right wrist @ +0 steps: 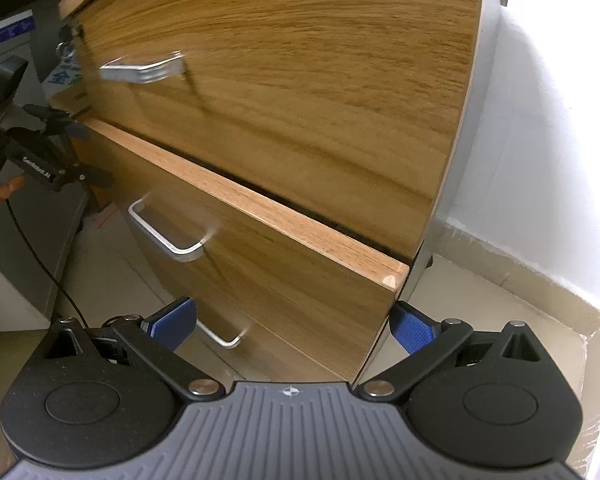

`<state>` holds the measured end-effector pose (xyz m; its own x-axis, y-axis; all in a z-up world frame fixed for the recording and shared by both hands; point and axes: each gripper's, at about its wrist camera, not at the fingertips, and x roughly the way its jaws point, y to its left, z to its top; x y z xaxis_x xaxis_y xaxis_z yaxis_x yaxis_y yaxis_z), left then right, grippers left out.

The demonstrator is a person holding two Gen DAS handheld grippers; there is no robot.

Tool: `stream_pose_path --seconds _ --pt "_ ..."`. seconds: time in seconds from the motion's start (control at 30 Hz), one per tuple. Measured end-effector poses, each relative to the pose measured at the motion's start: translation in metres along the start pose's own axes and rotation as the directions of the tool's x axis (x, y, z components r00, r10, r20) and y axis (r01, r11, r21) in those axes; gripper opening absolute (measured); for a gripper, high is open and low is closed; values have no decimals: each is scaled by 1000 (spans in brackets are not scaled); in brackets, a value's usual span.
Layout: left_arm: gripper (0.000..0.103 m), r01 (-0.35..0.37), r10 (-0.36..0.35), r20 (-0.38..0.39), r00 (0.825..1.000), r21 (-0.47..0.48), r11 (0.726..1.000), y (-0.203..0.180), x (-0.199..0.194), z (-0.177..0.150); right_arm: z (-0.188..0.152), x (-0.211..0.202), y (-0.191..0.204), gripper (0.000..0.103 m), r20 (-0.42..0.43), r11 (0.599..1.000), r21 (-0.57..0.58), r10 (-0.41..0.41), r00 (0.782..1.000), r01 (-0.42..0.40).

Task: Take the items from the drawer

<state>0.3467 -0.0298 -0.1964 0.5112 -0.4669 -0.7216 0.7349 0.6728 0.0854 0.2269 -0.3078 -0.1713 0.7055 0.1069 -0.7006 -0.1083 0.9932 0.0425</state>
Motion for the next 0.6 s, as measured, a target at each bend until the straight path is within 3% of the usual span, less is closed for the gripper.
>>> stream_pose_path --seconds 0.47,0.6 --pt "102 -10 9 -14 1000 -37 999 -47 -53 -75 -34 -25 30 103 1 998 -25 66 998 -66" --pt "102 -21 20 -19 1000 -48 999 -38 -54 -73 -43 -32 30 103 -1 997 -17 73 997 -73"
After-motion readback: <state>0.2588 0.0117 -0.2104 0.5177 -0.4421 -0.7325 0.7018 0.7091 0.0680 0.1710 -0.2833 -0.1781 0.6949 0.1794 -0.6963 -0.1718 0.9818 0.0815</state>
